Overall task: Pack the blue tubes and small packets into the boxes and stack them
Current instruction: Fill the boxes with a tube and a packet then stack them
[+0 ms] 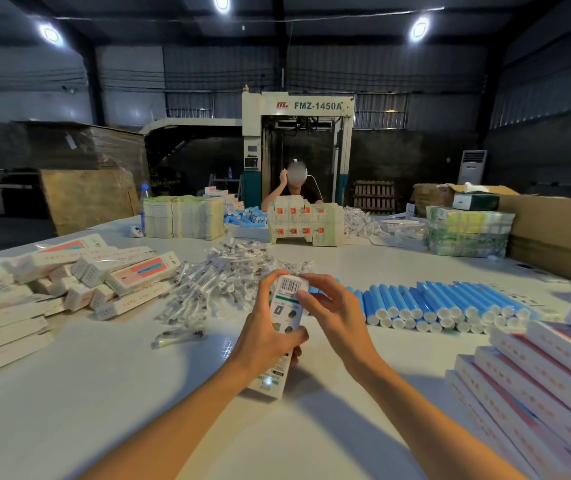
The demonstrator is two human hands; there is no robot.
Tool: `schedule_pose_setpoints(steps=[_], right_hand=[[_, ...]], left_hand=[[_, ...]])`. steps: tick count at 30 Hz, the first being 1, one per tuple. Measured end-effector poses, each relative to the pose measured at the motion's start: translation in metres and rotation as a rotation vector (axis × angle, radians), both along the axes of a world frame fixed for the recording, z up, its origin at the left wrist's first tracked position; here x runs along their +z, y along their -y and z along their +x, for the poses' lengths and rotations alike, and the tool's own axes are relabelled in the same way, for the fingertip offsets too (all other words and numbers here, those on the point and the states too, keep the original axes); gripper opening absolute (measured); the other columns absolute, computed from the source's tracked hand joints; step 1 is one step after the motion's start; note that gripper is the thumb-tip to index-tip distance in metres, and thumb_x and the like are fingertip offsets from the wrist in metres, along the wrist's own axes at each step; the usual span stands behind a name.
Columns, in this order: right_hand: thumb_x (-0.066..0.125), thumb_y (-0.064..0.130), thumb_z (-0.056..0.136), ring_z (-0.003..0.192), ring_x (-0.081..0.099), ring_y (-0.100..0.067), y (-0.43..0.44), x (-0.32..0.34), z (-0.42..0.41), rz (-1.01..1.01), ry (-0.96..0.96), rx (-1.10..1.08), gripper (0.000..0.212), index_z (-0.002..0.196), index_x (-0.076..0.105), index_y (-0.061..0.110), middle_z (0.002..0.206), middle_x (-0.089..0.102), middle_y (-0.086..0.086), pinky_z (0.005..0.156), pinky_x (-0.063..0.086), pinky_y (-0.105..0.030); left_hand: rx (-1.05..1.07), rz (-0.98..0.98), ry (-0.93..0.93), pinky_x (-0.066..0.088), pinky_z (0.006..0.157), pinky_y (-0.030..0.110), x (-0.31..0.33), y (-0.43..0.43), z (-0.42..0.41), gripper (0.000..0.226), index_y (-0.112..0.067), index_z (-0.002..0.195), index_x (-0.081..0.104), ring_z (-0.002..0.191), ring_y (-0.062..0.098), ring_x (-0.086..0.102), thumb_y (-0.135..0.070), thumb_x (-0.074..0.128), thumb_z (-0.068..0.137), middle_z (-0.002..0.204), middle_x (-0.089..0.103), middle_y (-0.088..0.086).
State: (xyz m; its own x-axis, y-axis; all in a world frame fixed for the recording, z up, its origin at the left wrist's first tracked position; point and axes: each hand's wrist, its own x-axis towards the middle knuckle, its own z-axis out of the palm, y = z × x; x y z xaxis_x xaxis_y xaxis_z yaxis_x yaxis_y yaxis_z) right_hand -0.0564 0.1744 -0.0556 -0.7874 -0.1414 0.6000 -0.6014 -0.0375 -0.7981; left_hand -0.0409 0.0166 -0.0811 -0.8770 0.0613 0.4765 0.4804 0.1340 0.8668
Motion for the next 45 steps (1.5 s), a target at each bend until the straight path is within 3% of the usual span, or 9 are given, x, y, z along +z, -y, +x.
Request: schedule_pose_setpoints(steps=[5,12,16,22,27,33,36,42,45], right_hand=[[0.067,0.019,0.101,0.101,0.074,-0.017,0.005,0.002,0.008,0.043,-0.084,-0.044,0.014,0.115,0.070,0.018,0.103,0.076,0.008,0.080,0.063,-0.034],[0.064,0.037,0.102,0.122,0.066,-0.007,0.014,-0.013,0.017,-0.061,0.237,0.141,0.049,0.148,0.049,0.040,0.138,0.065,0.013,0.096,0.056,-0.027],[0.053,0.071,0.096,0.126,0.063,-0.011,0.021,-0.022,0.021,-0.014,0.433,0.245,0.051,0.141,0.056,0.044,0.136,0.067,0.008,0.096,0.055,-0.026],[0.055,0.075,0.093,0.118,0.068,-0.009,0.045,-0.035,0.033,0.048,0.508,0.294,0.040,0.132,0.051,0.066,0.131,0.068,0.018,0.086,0.060,-0.029],[0.050,0.049,0.106,0.099,0.064,-0.010,0.012,-0.006,0.040,0.202,0.406,0.054,0.041,0.142,0.056,0.030,0.118,0.067,0.007,0.084,0.054,-0.022],[0.050,0.042,0.107,0.084,0.061,-0.017,-0.071,0.074,0.061,0.574,0.217,-0.316,0.045,0.146,0.047,0.021,0.111,0.062,0.000,0.056,0.049,-0.023],[0.055,0.041,0.104,0.080,0.061,-0.017,-0.131,0.123,0.089,0.767,0.079,-0.519,0.038,0.134,0.058,0.018,0.100,0.062,0.002,0.057,0.048,-0.024],[0.059,0.047,0.096,0.081,0.064,-0.018,-0.263,0.170,0.155,0.981,0.147,-1.014,0.031,0.113,0.067,0.023,0.093,0.067,0.000,0.071,0.057,-0.044],[0.062,0.041,0.098,0.072,0.059,-0.013,-0.319,0.161,0.176,1.037,0.272,-1.161,0.024,0.110,0.067,0.020,0.095,0.069,-0.006,0.056,0.046,-0.031]], left_hand=[[-0.030,0.045,-0.002,0.062,0.052,0.052,0.000,0.000,0.003,0.095,-0.045,0.147,0.036,0.062,0.054,0.066,0.002,0.079,0.077,0.098,0.071,0.006],[0.068,0.128,-0.035,0.063,0.066,0.033,-0.009,-0.003,0.000,0.089,-0.051,0.143,0.038,0.088,0.026,0.077,0.008,0.076,0.087,0.125,0.068,0.003],[0.155,0.204,0.024,0.060,0.073,0.021,-0.012,-0.002,-0.003,0.076,-0.046,0.144,0.027,0.098,0.008,0.074,-0.044,0.080,0.089,0.124,0.067,-0.002],[0.143,0.238,0.225,0.057,0.099,0.042,-0.021,-0.001,-0.014,0.083,-0.034,0.145,0.044,0.115,0.019,0.070,-0.091,0.048,0.084,0.133,0.066,0.007],[0.062,0.023,0.174,0.049,0.091,0.031,-0.018,0.000,-0.013,0.093,-0.033,0.151,0.051,0.109,0.017,0.069,-0.094,0.016,0.090,0.123,0.071,0.002],[-0.057,-0.483,0.000,0.051,0.081,0.033,-0.027,-0.005,-0.006,0.019,-0.037,0.109,0.074,0.076,0.012,0.065,-0.042,0.056,0.108,0.082,0.071,-0.002],[-0.122,-0.674,-0.107,0.054,0.081,0.032,-0.030,-0.004,-0.005,0.026,-0.040,0.098,0.075,0.080,0.012,0.069,-0.017,0.064,0.106,0.086,0.075,-0.006],[-0.077,-0.652,-0.094,0.055,0.079,0.028,-0.030,-0.004,-0.002,0.030,-0.045,0.096,0.079,0.084,0.000,0.071,-0.017,0.071,0.102,0.096,0.077,-0.019],[-0.093,-0.635,-0.071,0.056,0.076,0.026,-0.028,-0.005,0.004,0.029,-0.050,0.097,0.077,0.083,-0.001,0.073,-0.022,0.071,0.102,0.094,0.075,-0.023]])
